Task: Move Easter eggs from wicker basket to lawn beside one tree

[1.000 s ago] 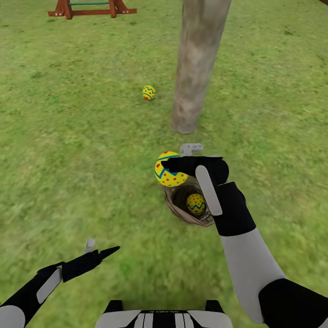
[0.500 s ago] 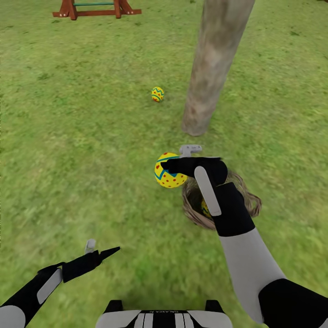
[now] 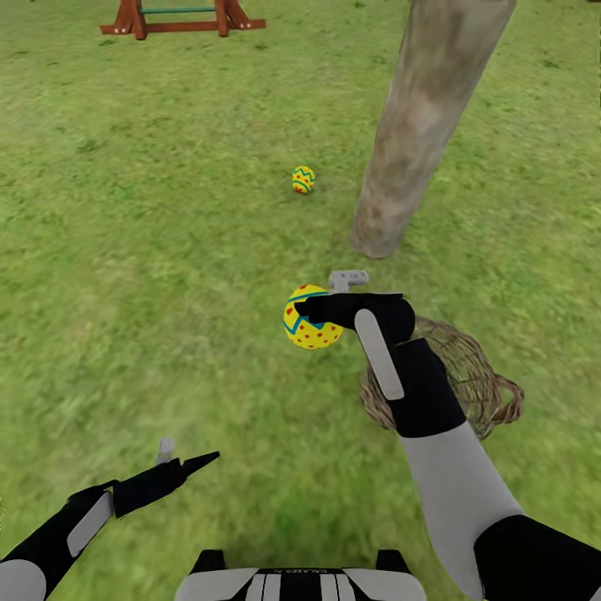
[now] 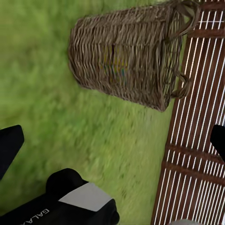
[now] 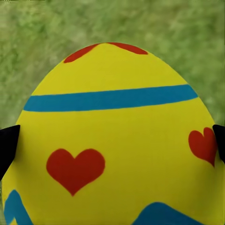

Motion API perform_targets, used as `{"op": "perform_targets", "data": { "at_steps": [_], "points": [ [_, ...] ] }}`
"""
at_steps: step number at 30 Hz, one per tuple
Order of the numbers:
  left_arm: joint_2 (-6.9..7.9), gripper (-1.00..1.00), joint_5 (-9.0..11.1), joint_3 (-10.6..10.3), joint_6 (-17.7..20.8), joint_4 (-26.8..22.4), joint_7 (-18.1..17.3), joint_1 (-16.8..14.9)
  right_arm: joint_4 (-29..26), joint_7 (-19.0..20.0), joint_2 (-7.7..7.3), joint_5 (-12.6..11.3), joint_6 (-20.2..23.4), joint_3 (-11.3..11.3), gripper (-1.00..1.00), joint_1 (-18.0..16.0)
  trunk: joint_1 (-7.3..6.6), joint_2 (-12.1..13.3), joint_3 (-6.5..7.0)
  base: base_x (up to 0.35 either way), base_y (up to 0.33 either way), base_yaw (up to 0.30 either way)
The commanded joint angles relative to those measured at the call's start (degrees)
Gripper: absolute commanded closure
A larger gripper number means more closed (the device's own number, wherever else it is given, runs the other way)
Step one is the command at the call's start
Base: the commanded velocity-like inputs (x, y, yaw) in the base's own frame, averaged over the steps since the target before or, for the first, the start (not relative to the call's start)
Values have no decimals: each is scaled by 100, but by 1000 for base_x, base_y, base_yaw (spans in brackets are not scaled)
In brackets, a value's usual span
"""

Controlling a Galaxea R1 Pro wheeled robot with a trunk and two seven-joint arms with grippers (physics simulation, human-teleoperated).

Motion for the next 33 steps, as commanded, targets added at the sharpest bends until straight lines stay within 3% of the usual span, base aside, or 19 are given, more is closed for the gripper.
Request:
{"op": "perform_targets", "data": {
  "at_steps": [1, 11, 21, 33],
  "points": [
    [9, -100, 60, -33, 56, 2, -3, -4, -2, -64, 2, -52, 19, 3, 100, 2, 2, -2, -3, 172, 276, -170],
    [1, -100, 60, -48, 56, 2, 3, -4, 77, -68, 2, -36, 19, 3, 100, 43, 2, -2, -3, 148, 278, -237],
    [1, -100, 60, -76, 48, 2, -6, -4, 85, -77, 2, -27, 19, -6, 100, 78, 2, -2, -3, 52, 287, -116],
    [1, -100, 60, -83, 53, 1, -4, -4, 456, -232, 2, 8, 19, 3, 100, 78, 2, -2, -3, 24, 287, -247]
  ]
}}
